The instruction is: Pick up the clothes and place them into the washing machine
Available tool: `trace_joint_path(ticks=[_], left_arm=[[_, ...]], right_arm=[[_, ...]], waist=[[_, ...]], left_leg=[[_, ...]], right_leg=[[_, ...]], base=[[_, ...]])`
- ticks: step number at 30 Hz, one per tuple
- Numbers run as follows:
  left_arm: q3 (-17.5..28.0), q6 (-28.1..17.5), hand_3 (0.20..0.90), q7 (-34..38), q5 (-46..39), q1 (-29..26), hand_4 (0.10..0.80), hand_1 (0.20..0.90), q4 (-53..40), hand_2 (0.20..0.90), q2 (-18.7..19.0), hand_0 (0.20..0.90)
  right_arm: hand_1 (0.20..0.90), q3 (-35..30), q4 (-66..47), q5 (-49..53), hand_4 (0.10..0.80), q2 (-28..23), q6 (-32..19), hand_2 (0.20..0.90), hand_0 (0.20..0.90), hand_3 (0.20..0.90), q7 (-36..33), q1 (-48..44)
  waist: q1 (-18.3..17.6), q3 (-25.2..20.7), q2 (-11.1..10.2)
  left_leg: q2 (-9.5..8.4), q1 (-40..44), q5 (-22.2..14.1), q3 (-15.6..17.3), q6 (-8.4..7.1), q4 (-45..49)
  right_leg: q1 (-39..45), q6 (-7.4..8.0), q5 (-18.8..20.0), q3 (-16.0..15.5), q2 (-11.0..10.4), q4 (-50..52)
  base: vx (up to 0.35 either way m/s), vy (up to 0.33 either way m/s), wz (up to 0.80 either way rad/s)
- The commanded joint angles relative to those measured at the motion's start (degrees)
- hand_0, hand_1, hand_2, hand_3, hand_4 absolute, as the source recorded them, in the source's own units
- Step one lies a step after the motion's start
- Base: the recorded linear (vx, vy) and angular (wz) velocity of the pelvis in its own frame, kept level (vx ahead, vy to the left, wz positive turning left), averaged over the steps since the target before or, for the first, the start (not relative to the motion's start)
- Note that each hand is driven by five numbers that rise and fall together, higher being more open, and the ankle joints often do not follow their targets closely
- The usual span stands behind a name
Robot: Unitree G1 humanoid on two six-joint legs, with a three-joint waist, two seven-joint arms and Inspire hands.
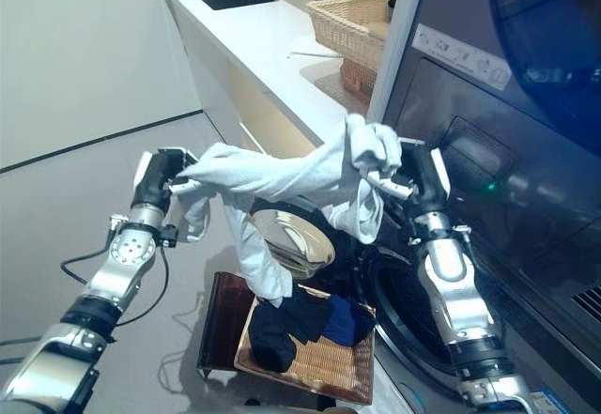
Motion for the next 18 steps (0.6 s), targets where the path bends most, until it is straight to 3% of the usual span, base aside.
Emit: trace_joint_path(ticks=[1,18], left_arm=[[4.0,-6.5,0.2,5.4,-1.6,-16.3,0.3,0.2,-2.2,0.2,4.5,0.2],[5.0,-7.9,0.2,6.2,-4.9,-18.9,0.3,0.2,-6.7,0.2,0.8,0.2]], right_arm=[[0.2,-2.9,-1.1,-2.6,0.3,-1.8,-4.0,0.2,0.2,0.2,0.4,1.5],[0.2,8.2,7.6,-12.8,0.3,2.3,-1.9,0.2,0.2,0.2,2.6,0.1]], waist=[[1.1,-6.9,-0.9],[1.9,-6.1,-0.6]], left_leg=[[0.04,0.6,-5.3,-0.6,-3.27,3.5],[-0.1,0.2,-5.1,-1.3,-3.27,3.9]], right_leg=[[1.2,1.88,-3.9,-1.3,-1.6,2.0],[1.8,1.73,-3.8,-2.0,-1.7,1.6]], base=[[-0.007,-0.013,0.06],[-0.002,-0.007,0.02]])
